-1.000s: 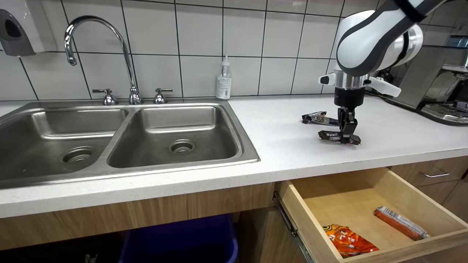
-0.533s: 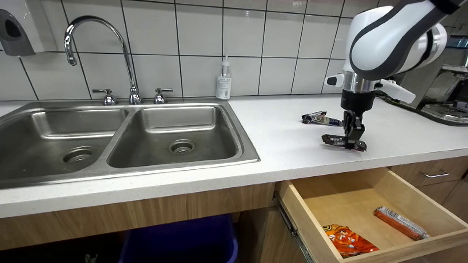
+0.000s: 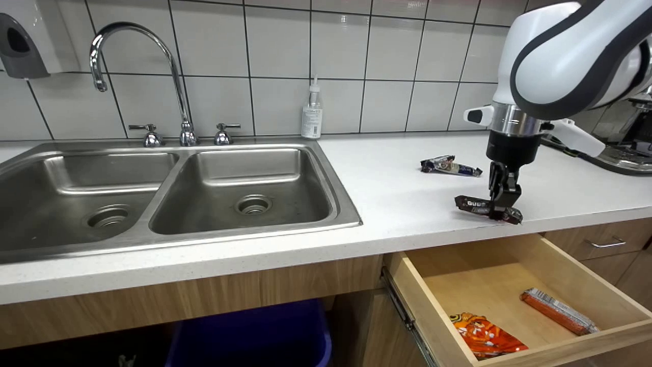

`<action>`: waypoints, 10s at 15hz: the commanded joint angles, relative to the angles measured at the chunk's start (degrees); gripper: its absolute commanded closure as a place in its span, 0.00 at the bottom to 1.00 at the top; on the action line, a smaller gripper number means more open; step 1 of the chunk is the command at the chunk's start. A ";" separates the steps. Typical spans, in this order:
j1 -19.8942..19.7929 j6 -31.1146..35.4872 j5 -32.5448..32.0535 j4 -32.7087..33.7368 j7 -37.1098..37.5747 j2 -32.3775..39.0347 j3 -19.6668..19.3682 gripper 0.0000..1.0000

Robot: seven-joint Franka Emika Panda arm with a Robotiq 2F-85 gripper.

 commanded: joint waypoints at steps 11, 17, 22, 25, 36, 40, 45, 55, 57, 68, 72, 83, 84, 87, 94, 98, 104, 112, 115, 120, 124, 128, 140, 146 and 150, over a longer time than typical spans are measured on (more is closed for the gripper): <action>-0.45 1.65 -6.05 -16.54 -1.62 -13.19 -3.48 0.96; -0.80 2.17 -10.65 -18.39 0.02 -12.91 -5.79 0.97; -0.90 3.49 -16.16 -17.33 3.47 -10.77 -7.57 0.96; -0.77 4.66 -19.80 -16.64 6.55 -8.76 -8.30 0.96; -0.51 5.26 -25.58 -13.91 14.79 -0.46 -8.90 0.96; -0.51 5.00 -25.95 -12.55 16.09 2.07 -9.08 0.96; -0.50 4.97 -26.11 -11.52 17.17 3.65 -9.22 0.96; -1.34 5.50 -30.16 -14.37 16.40 -1.20 -9.07 0.08; -1.49 5.65 -30.35 -15.13 16.32 -2.96 -9.10 0.00; -2.92 6.23 -27.37 -15.77 15.32 -9.33 -8.91 0.00; -2.86 6.20 -25.42 -14.09 14.66 -9.15 -8.69 0.00; -1.35 4.55 -16.77 -1.35 15.28 -3.83 -6.63 0.00; -1.25 4.49 -16.50 0.10 15.39 -2.85 -6.55 0.00; -1.10 4.29 -15.85 4.73 15.07 0.45 -6.06 0.00; -2.24 2.53 -12.25 16.40 9.96 8.35 -4.30 0.00; -3.33 1.15 -9.33 22.84 5.48 12.40 -3.33 0.00; -4.95 -3.56 -4.23 32.54 -0.72 18.55 -1.83 0.00; -5.07 -12.28 -0.98 46.07 -5.53 26.97 -1.03 0.00; -4.89 -15.16 -0.81 50.65 -6.70 29.79 -0.91 0.00; -4.50 -19.73 -0.77 57.76 -8.02 34.23 -0.83 0.00; -4.16 -22.94 -0.73 62.77 -8.93 37.32 -0.75 0.00; -3.85 -25.58 -0.67 66.95 -9.36 39.78 -0.74 0.00; -3.37 -31.01 -0.54 74.73 -10.57 44.36 -0.87 0.00; -3.19 -32.06 -0.54 76.02 -10.93 45.19 -0.96 0.26; -3.11 -32.38 -0.50 76.62 -10.98 45.64 -0.94 0.49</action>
